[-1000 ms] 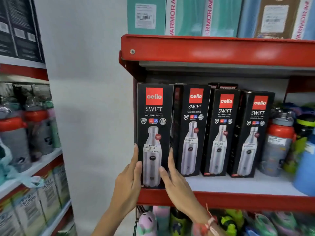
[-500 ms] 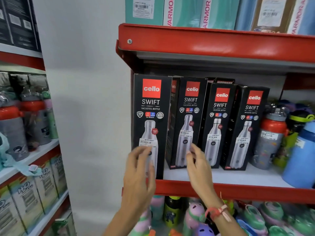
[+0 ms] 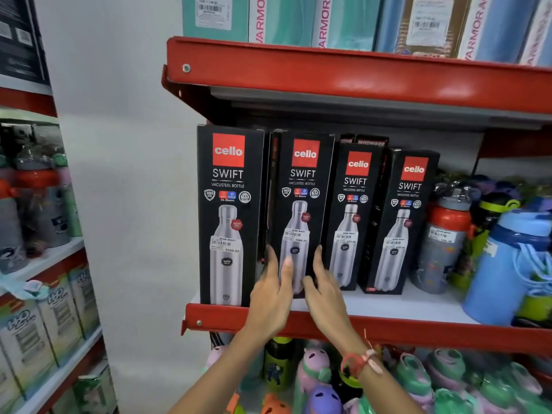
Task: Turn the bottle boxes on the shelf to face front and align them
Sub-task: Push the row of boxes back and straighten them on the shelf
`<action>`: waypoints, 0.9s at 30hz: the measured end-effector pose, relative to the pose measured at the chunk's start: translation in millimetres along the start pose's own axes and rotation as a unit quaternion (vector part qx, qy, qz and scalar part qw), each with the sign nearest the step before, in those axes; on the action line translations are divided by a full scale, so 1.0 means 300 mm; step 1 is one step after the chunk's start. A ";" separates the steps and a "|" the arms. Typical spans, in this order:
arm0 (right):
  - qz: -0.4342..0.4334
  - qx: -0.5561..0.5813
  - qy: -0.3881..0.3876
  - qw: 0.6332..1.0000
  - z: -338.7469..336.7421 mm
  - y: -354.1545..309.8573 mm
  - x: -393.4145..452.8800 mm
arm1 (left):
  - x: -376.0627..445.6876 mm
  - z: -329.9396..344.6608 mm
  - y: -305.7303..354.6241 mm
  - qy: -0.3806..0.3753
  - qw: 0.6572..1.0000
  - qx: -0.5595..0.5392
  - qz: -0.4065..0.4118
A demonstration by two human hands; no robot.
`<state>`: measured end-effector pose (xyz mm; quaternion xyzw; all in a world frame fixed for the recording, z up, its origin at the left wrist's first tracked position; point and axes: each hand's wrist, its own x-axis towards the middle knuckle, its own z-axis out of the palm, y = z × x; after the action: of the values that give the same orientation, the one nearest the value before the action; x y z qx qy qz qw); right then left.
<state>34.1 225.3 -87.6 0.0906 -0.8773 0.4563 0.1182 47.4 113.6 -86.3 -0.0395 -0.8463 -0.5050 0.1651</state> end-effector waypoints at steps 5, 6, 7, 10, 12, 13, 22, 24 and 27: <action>-0.039 0.000 -0.019 0.999 -0.042 0.005 -0.143 | -0.127 -0.057 0.007 0.024 0.999 0.002 0.034; -0.047 -0.003 -0.014 0.999 -0.045 0.011 -0.157 | -0.149 -0.068 0.015 0.027 0.999 -0.002 0.040; -0.053 -0.007 -0.010 0.999 -0.046 0.018 -0.166 | -0.164 -0.074 0.020 0.028 0.999 -0.004 0.045; -0.079 -0.015 -0.008 0.997 -0.056 0.039 -0.179 | -0.167 -0.073 0.012 0.030 0.999 0.016 0.042; -0.089 -0.002 -0.016 0.996 -0.072 0.054 -0.172 | -0.160 -0.065 0.010 0.026 0.999 0.032 0.035; -0.090 0.013 -0.014 0.996 -0.085 0.061 -0.165 | -0.158 -0.056 0.009 0.033 0.998 0.042 0.029; 0.040 0.062 0.079 0.994 -0.253 0.180 0.026 | -0.117 0.199 0.136 -0.015 0.984 -0.039 0.172; 0.059 0.049 0.043 0.996 -0.259 0.194 0.071 | -0.060 0.277 0.172 -0.029 0.989 -0.055 0.137; 0.087 0.077 0.015 0.993 -0.246 0.201 0.104 | 0.019 0.342 0.195 -0.033 0.994 -0.102 0.032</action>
<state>-2.8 318.6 -84.6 0.0162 -0.8424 0.5320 0.0841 31.2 230.6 -80.0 -0.1004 -0.7937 -0.5814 0.1482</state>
